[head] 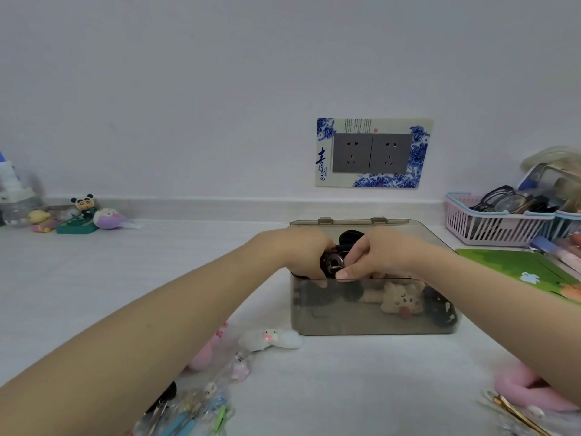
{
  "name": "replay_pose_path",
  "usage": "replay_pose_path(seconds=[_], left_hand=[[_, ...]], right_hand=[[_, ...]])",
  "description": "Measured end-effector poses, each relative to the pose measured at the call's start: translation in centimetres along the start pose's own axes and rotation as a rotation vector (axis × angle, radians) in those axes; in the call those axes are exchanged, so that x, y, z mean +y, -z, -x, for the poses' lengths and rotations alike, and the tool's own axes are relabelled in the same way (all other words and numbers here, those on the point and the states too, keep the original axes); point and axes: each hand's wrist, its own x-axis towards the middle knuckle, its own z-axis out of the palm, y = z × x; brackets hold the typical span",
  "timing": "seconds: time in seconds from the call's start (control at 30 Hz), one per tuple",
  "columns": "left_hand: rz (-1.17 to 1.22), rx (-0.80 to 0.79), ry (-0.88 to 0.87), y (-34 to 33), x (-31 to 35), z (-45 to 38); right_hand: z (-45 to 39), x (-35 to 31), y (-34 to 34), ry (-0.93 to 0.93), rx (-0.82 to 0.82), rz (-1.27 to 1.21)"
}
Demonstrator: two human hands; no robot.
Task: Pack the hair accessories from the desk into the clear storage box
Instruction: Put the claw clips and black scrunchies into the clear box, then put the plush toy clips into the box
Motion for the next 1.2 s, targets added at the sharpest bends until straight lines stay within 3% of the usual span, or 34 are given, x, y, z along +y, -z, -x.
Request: replay_pose_path(seconds=[0.07,0.43,0.73,0.87,1.03,1.2], left_hand=[[-0.008,0.065,0.012,-0.2,-0.1,0.3],[0.189,0.09,0.087,0.2,0.4,3.1],[0.409,0.438,0.114,0.6,0.8,9.7],[0.423,0.559,0.177,-0.6,-0.9,13.6],[0.532,0.529,0.312,-3.2,-4.0,18.0],[0.495,0.372,0.495,-6.4,-6.5,19.7]], right_hand=[[0.4,-0.1,0.0,-0.014,-0.019,0.03],[2.0,-0.9,0.5,-0.03,0.033,-0.095],[4.4,-4.4,-1.0,0.225,0.247,-0.176],[5.8,-6.8,-3.3,0.292,0.179,-0.203],[5.6,-9.0,-6.7,0.333,0.114,-0.202],[4.9,-10.1,-9.3,0.376,0.133,-0.197]])
